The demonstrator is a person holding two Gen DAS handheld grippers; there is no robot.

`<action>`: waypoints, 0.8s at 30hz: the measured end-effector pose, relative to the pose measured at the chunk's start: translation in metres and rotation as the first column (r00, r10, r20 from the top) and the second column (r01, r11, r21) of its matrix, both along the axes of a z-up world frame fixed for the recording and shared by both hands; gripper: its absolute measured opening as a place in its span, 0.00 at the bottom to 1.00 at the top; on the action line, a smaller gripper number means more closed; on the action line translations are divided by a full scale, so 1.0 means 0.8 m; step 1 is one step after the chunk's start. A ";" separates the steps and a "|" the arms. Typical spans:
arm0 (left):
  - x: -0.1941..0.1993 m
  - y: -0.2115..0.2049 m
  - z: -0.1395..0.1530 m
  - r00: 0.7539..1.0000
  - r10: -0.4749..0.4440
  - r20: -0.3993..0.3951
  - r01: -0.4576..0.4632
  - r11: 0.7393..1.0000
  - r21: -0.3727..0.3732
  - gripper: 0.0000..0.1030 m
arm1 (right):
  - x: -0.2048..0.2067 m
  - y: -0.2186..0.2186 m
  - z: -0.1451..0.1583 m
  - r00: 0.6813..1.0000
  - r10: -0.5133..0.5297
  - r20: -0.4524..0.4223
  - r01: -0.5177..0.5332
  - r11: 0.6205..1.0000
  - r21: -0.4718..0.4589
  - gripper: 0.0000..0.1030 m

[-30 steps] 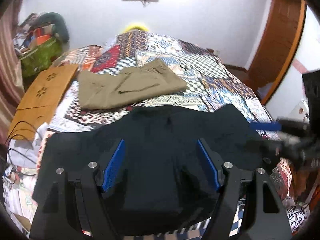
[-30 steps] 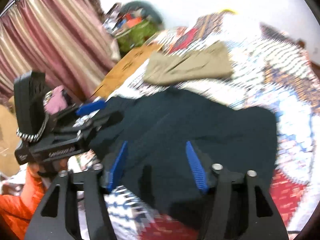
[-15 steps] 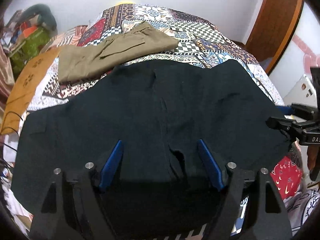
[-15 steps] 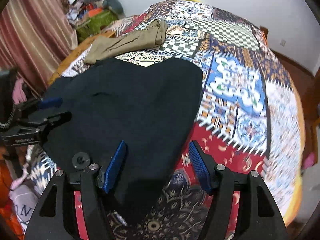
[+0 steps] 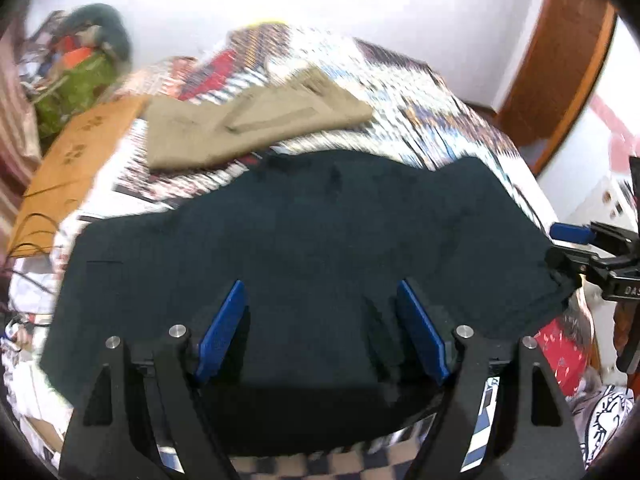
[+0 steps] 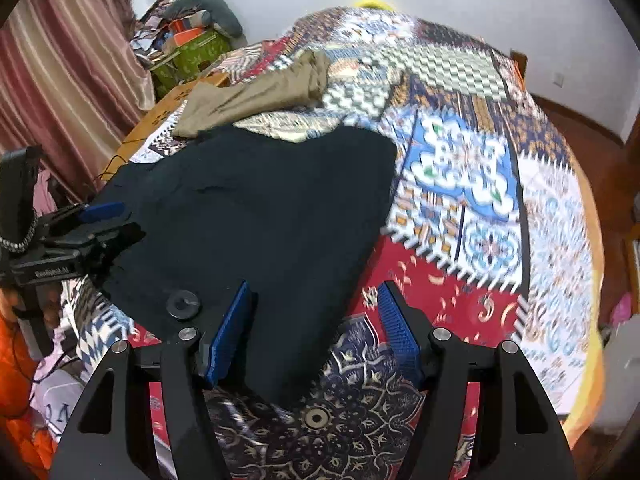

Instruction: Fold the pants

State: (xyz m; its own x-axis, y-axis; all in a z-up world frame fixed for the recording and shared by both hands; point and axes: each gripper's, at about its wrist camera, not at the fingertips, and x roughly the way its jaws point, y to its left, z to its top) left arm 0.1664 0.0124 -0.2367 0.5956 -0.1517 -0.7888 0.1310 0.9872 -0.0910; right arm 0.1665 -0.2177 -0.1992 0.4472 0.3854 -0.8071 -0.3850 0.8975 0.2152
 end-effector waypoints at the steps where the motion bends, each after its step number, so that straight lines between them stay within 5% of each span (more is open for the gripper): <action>1: -0.002 0.007 0.005 1.000 0.015 0.014 -0.015 1.000 0.001 0.76 | 0.000 0.003 0.007 1.000 0.008 0.017 -0.008 1.000 0.005 0.60; 11: -0.055 0.138 0.038 0.954 0.285 0.094 -0.286 0.958 -0.002 0.76 | 0.006 0.072 0.063 0.980 0.121 0.160 -0.128 0.991 0.037 0.60; 17: -0.089 0.191 0.010 0.925 0.379 0.027 -0.376 0.923 -0.076 0.76 | 0.010 0.119 0.057 0.968 0.184 0.169 -0.188 0.982 0.013 0.60; 24: -0.098 0.201 -0.045 0.922 0.373 -0.103 -0.386 0.906 -0.177 0.76 | 0.010 0.151 0.012 0.975 0.209 0.070 -0.205 0.977 -0.059 0.60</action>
